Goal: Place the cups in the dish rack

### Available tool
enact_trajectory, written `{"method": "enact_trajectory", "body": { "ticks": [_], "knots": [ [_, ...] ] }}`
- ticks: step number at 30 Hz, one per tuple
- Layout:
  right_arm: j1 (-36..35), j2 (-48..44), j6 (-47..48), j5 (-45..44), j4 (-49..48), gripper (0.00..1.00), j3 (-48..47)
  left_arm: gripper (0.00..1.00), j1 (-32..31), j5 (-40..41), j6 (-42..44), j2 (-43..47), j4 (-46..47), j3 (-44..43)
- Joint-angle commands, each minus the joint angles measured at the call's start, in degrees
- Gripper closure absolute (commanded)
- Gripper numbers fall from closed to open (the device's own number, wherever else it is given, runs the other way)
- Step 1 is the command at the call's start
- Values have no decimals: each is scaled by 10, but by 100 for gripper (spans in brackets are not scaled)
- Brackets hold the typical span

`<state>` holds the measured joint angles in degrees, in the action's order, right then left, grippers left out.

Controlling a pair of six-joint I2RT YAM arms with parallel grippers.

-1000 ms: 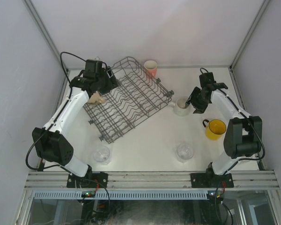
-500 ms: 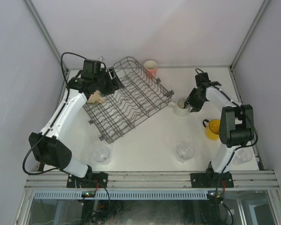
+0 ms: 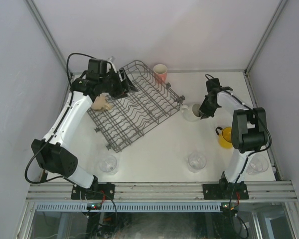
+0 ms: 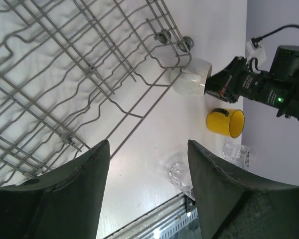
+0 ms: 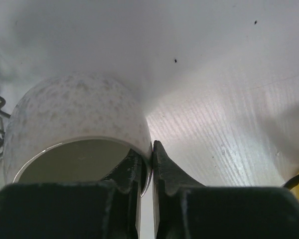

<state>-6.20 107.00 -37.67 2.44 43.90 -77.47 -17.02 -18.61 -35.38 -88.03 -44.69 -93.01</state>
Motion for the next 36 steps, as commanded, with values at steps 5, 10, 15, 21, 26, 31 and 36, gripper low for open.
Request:
{"method": "enact_trajectory", "body": {
  "ticks": [5, 10, 15, 21, 26, 31, 36],
  "knots": [
    [-4, -71, 70, 12, -10, 100, -3, 32, -10, -94, -23, -6, 23, -15],
    [2, -174, 100, 45, -23, 100, 23, 32, -21, -175, -104, 2, 74, 28],
    [8, -276, 127, 107, -59, 100, 38, 31, -52, -264, -252, 29, 221, 108],
    [4, -387, 166, 173, -211, 100, 88, 31, -103, -301, -453, 61, 409, 186],
    [-29, -455, 201, 173, -328, 100, 141, 30, -156, -295, -554, 70, 509, 202],
    [-85, -512, 237, 111, -445, 100, 208, 29, -179, -269, -641, 84, 622, 254],
    [-112, -514, 226, 87, -463, 100, 211, 29, -197, -248, -603, 106, 566, 266]
  ]
}}
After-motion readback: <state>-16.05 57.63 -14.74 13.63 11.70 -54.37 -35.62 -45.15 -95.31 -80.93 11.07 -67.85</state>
